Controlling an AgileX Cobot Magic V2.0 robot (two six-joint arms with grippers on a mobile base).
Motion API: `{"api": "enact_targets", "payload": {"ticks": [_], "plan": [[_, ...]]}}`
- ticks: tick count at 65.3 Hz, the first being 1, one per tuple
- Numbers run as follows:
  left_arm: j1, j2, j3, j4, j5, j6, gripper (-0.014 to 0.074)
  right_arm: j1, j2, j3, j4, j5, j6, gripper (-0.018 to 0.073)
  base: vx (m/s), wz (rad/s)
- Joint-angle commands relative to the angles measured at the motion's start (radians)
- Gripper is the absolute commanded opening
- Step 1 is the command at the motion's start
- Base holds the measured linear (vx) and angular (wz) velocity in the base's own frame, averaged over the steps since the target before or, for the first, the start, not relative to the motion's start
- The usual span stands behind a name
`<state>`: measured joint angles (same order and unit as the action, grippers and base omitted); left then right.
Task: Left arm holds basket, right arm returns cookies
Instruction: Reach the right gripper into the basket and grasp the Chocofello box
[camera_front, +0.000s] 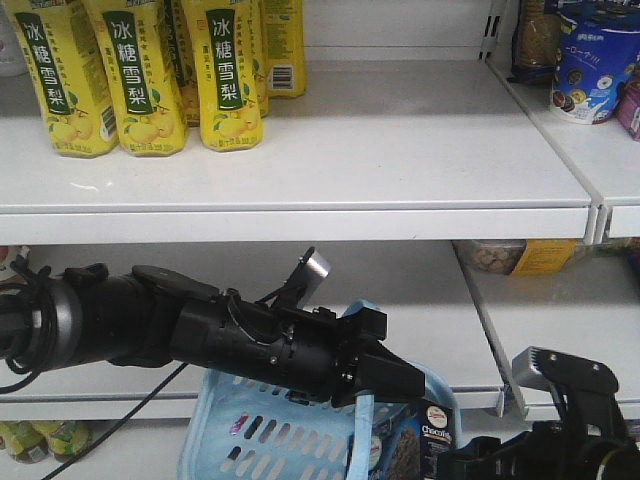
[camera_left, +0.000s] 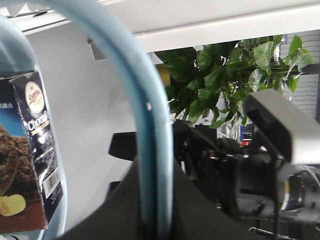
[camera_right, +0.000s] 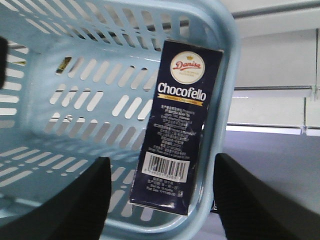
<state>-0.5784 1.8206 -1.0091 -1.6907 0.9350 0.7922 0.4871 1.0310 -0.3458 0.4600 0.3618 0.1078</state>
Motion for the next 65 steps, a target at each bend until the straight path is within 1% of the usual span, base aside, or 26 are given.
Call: {"api": "enact_targets", "payload": {"ticks": [1, 15, 28, 34, 41, 57, 65], "plan": [[0.002, -0.052, -0.029, -0.085, 0.007, 0.050, -0.0006, 0.003, 0.041, -0.034, 0.012, -0.062, -0.012, 0.0454, 0.00, 0.00], [0.002, -0.052, -0.029, -0.085, 0.007, 0.050, -0.0006, 0.003, 0.123, -0.094, 0.011, -0.003, -0.022, 0.0523, 0.00, 0.00], [0.002, -0.052, -0.029, -0.085, 0.007, 0.050, -0.0006, 0.003, 0.167, -0.131, 0.016, -0.001, -0.047, 0.0522, 0.00, 0.00], [0.002, -0.052, -0.029, -0.085, 0.007, 0.050, -0.0006, 0.003, 0.181, -0.135, 0.039, -0.004, -0.052, 0.0518, 0.00, 0.00], [0.002, -0.052, -0.029, -0.085, 0.007, 0.050, -0.0006, 0.003, 0.204, -0.137, 0.070, -0.006, -0.082, 0.0511, 0.00, 0.00], [0.002, -0.052, -0.029, -0.085, 0.007, 0.050, -0.0006, 0.003, 0.263, -0.138, 0.195, -0.029, -0.237, 0.0496, 0.00, 0.00], [0.002, -0.052, -0.029, -0.085, 0.007, 0.050, -0.0006, 0.003, 0.298, -0.138, 0.240, -0.042, -0.259, 0.0496, 0.00, 0.00]]}}
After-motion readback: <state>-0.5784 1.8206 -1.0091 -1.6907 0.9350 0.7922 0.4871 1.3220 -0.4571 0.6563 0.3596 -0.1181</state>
